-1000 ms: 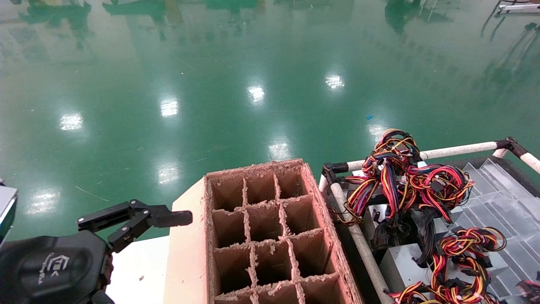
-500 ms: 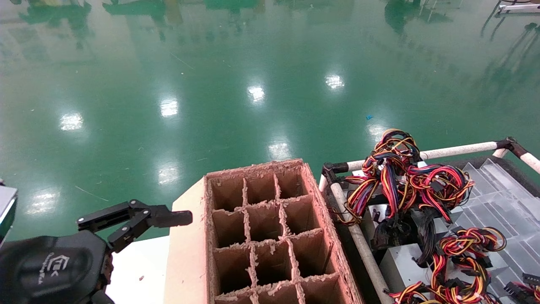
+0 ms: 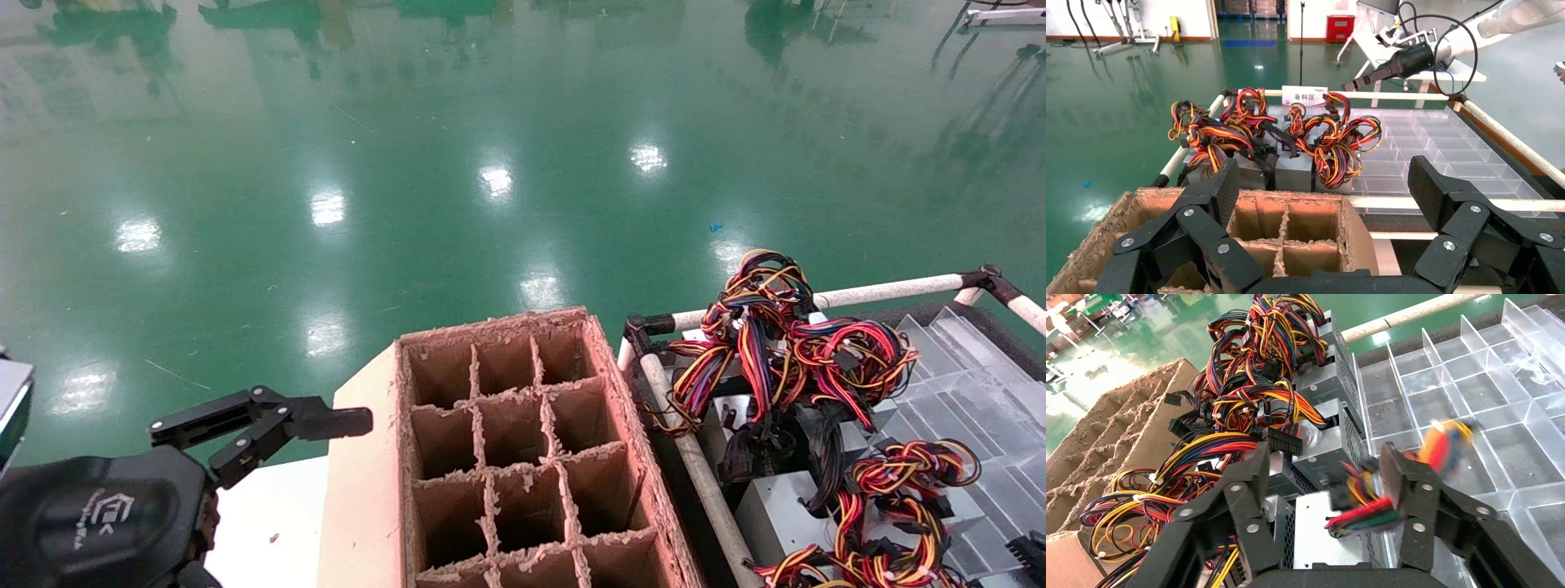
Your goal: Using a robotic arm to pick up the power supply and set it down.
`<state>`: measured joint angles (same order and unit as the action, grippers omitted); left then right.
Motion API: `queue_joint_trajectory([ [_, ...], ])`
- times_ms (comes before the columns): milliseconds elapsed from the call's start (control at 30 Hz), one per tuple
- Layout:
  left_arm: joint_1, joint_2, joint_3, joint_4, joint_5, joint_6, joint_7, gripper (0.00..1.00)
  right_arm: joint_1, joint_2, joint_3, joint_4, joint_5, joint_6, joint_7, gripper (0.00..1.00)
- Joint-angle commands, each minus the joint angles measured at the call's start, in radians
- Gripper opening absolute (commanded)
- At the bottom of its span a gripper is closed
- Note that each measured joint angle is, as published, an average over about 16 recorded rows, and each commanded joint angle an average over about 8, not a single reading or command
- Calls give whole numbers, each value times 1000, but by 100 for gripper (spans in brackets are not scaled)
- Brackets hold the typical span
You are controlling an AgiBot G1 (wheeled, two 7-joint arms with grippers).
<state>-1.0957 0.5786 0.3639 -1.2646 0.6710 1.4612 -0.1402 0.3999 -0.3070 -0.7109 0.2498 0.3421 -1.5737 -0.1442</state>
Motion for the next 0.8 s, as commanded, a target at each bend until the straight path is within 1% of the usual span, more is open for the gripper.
queue_joint_trajectory([
  [33, 0, 0, 0, 0, 0, 0, 0, 100, 1, 1, 0, 3, 0, 2, 1, 100],
  [200, 0, 0, 0, 0, 0, 0, 0, 100, 23, 7, 5, 60, -27, 2, -16, 100],
  [333, 0, 0, 0, 0, 0, 0, 0, 100, 53, -8, 26, 102, -74, 5, -4, 100],
  [800, 0, 0, 0, 0, 0, 0, 0, 100, 207, -81, 126, 333, -322, 23, 80, 100],
])
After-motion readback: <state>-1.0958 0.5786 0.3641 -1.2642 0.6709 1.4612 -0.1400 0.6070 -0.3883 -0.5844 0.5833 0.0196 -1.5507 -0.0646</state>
